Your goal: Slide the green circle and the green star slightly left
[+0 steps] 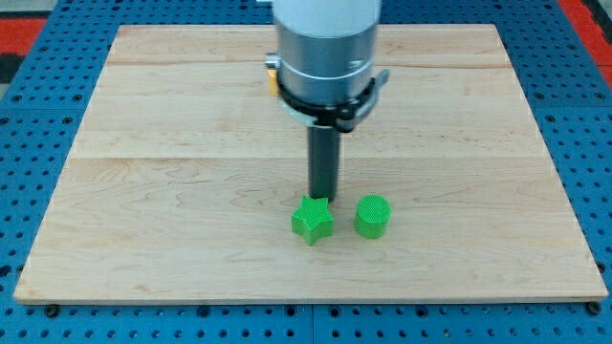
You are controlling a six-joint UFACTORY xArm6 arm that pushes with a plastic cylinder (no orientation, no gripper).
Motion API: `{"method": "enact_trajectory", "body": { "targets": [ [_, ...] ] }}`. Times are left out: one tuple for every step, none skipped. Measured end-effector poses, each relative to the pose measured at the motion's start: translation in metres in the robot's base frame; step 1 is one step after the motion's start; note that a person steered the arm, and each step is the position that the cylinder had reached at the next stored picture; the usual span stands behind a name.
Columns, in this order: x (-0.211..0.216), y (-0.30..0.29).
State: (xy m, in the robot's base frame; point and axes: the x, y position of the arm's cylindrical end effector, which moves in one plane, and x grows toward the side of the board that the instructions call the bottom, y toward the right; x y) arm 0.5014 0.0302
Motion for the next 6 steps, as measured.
{"method": "enact_trajectory", "body": {
  "targets": [
    [-0.002, 0.061],
    [-0.002, 0.12],
    [0.022, 0.12],
    [0.031, 0.079],
    [0.031, 0.032],
    [0.031, -0.002]
  ]
}}
